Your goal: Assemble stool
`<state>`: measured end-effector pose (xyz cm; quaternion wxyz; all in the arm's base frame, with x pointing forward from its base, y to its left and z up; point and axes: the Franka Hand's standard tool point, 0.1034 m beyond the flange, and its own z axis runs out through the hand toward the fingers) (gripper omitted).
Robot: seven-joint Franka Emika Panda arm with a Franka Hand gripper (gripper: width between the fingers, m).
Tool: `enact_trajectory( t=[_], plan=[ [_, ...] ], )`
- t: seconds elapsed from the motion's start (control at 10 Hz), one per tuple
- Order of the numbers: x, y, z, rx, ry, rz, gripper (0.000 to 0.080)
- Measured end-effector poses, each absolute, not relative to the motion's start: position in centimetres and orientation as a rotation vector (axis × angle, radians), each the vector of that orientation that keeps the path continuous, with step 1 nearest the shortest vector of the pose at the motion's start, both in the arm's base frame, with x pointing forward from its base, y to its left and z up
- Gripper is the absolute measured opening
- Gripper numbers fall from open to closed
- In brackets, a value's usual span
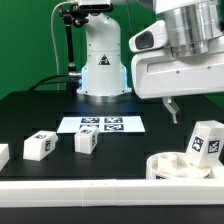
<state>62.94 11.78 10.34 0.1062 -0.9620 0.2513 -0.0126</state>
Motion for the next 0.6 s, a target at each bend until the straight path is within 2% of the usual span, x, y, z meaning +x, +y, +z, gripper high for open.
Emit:
enact_trajectory(
  t=[0.6],
  plan=[
    [63.00,11.71,10.43,-2.936,0.104,-0.109,0.0649]
  ],
)
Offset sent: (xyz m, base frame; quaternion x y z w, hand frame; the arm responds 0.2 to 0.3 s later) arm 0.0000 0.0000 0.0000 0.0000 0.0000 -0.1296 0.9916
